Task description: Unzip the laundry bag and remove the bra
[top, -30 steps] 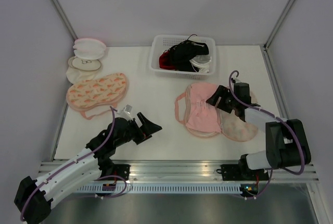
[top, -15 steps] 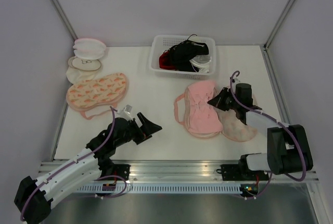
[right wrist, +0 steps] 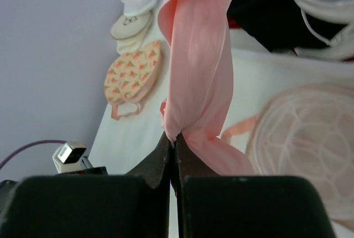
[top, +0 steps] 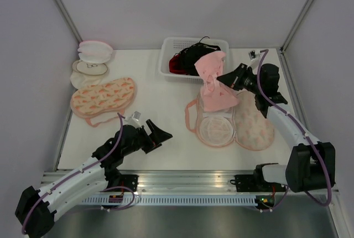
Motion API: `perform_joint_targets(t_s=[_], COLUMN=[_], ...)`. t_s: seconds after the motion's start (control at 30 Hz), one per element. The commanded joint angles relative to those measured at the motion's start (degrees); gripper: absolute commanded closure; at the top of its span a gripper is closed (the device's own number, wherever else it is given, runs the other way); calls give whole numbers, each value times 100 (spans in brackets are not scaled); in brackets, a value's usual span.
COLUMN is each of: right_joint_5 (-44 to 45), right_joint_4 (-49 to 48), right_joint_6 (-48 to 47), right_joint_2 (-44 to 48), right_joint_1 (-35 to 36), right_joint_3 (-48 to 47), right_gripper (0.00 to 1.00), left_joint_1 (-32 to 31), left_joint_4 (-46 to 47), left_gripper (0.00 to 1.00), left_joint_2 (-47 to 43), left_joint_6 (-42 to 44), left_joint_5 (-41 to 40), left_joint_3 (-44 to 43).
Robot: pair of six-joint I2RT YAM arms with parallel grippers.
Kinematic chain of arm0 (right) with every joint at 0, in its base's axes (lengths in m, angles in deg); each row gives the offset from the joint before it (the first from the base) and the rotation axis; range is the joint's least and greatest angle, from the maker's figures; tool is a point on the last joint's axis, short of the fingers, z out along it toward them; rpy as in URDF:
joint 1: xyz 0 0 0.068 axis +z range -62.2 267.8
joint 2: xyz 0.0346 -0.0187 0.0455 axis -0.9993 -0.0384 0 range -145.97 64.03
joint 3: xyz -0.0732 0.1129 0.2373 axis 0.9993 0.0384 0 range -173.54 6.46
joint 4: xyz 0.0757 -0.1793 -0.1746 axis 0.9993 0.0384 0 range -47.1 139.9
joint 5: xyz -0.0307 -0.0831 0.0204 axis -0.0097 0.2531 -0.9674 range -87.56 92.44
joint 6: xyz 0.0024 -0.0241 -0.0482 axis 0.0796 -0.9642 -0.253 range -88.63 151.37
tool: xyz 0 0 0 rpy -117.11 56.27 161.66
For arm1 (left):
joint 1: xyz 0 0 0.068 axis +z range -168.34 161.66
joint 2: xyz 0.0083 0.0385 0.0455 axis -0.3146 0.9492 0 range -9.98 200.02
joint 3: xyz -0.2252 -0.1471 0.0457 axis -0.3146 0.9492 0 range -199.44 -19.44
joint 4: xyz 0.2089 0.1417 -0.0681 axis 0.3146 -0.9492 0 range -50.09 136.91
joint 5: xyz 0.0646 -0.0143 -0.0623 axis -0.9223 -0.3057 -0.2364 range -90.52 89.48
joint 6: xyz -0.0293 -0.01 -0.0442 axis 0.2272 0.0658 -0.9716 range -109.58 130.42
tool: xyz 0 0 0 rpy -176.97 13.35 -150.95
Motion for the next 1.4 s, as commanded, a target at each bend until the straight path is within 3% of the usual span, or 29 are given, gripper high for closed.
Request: perform_joint_targets(t_s=[0.0,0.27,0.47,0.6,0.73,0.83,0.97,1.1,1.23,1.27,1.33,1.37], right_joint_5=[-461,-664,-16,706,1356,2032,2262,2429,2649,2588,2500,2387], right_joint_4=[-715,-1890,-2834,-2125,-184,329,970,963,1340,1419,1324,1201], right_joint_6=[339,884,1246,510,-298,-503,-766,-969,-1154,-1189,-1251,-1233], right_joint_2=[-440,-2408,-4007,-5080,-6292,-6497,-6585,-6208,-6084,-6066,-5961,-5891], right_joint_1=[-18,43,166,464,746,887,914,914,914,914,914,905], right_joint_3=[-844,-2788,-4106,-5466,-6849,-6729,-6543,-5982,-6077,-6112,-6086,-5955], right_gripper=[100,100,100,100,100,100,100,99,99,96,73,70], left_joint_1=[5,5,5,5,14,14,23,23,23,23,23,23], left_joint_4=[244,288,262,8,-273,-380,-406,-380,-362,-353,-362,-362], left_gripper=[1,1,1,1,1,1,1,1,1,1,1,1], left_joint_2=[35,106,44,-131,-359,-457,-448,-396,-387,-395,-465,-492], left_joint_6=[123,132,79,70,105,132,132,141,141,141,132,123], left_joint_5=[123,176,229,185,62,-26,-17,-9,9,0,9,0], left_joint_3=[7,-37,-28,-72,-107,-108,-81,-72,-81,-72,-46,-20])
